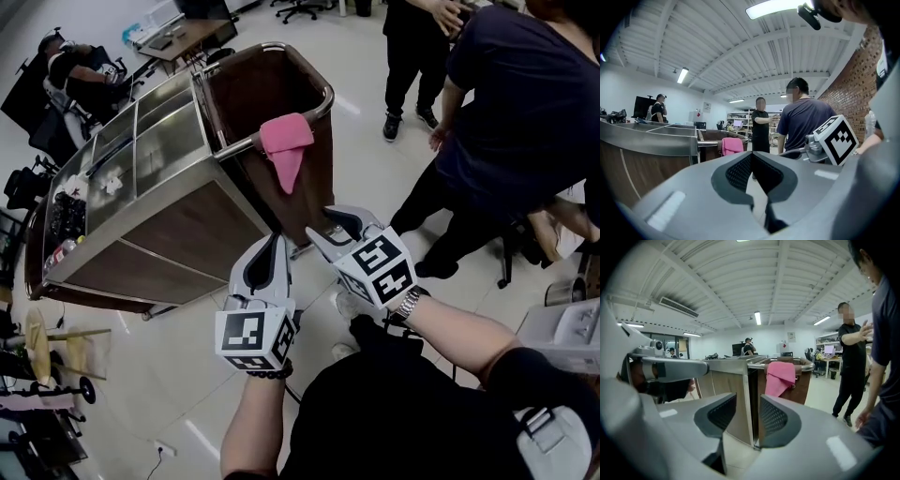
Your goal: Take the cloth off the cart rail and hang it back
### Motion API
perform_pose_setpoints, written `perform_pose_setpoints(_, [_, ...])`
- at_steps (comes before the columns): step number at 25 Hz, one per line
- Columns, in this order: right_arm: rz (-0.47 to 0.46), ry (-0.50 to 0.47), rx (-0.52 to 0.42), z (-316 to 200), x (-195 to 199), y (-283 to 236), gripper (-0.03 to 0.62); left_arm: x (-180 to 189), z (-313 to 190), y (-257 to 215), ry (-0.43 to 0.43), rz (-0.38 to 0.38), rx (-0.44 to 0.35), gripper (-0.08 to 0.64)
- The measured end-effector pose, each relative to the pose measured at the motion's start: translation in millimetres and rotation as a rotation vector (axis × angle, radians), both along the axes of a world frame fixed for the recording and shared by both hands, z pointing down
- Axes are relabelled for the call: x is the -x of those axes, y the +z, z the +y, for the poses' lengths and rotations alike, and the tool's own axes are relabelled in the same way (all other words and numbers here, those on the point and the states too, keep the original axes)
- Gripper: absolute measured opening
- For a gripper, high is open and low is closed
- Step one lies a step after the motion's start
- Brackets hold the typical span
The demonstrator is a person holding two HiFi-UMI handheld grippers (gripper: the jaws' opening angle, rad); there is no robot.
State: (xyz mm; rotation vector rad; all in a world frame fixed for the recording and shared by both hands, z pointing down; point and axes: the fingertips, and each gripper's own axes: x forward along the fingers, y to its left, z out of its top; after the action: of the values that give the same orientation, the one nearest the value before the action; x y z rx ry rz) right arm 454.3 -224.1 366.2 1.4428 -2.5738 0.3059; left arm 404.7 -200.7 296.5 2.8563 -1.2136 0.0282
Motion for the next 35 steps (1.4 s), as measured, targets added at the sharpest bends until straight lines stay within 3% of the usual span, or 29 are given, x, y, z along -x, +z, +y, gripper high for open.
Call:
perform_pose_setpoints(19, [-0.100,-0.071,0.314,-178.3,12.8,194.6,0.219,-12.8,-178.3,131.1,-0.065,-0.089,0.151,0.003])
perform_pose_setpoints(29, [-0.156,-0.119,0.352,-206.2,27.7,216.8,0.222,-9.0,-212.2,158.5,-0.088,-0.105,0.185,0.003])
perform_pose_setpoints(33, [-0.150,-0.133,0.342,-207.9,29.4,213.5,0.165,-8.9,-215.9,158.8,-0.094,-0.101,0.184,0.003])
perform_pose_setpoints(35, [-0.142,-0.125,0.330,-208.8,27.3,209.8,0.073,-8.4,-216.9,157.5,-0.098,-0.100,0.182,0.003])
